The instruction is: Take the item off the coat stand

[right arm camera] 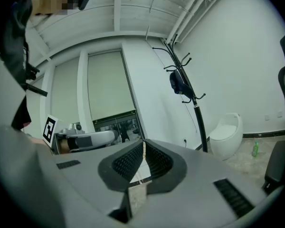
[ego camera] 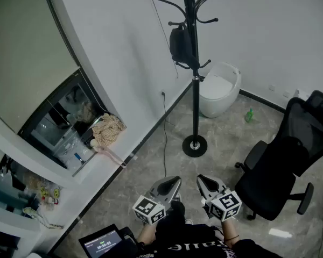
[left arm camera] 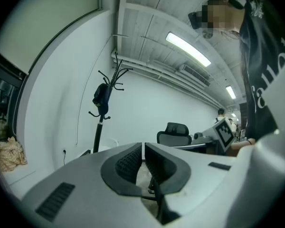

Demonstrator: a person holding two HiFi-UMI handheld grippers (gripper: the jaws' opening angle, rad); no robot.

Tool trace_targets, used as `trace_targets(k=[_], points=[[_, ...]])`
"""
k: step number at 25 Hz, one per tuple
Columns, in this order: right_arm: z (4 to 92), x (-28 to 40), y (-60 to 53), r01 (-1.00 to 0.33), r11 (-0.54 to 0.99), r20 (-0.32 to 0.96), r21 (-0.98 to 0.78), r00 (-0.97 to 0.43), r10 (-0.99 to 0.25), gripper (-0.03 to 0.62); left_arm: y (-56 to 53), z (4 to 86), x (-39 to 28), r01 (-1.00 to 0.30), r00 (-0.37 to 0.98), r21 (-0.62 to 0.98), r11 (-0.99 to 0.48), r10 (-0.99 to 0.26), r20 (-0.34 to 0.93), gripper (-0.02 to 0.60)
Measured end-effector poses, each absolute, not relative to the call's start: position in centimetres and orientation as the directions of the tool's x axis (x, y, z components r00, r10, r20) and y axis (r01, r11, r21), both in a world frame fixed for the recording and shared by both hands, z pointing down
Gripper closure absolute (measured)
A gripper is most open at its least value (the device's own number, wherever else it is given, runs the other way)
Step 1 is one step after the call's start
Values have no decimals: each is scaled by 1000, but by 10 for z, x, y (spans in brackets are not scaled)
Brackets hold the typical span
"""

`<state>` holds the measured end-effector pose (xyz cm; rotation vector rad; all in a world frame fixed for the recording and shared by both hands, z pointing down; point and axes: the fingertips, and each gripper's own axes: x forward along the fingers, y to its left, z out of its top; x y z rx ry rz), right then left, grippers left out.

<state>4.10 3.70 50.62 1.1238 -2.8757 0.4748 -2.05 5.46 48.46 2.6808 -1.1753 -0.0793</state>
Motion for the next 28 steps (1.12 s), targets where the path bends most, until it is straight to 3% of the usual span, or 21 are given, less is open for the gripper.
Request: trace_targets(k=[16,28], points=[[516,13,-147,-715,645,150,-270,-692,-706,576,-142,490,-64,-693,705,235,-682,-709,19,575],[496,-21,-284,-777,566,119,-274,-612,-782,576,-305,460,-109,-632,763,187,-752,-646,-19,487]])
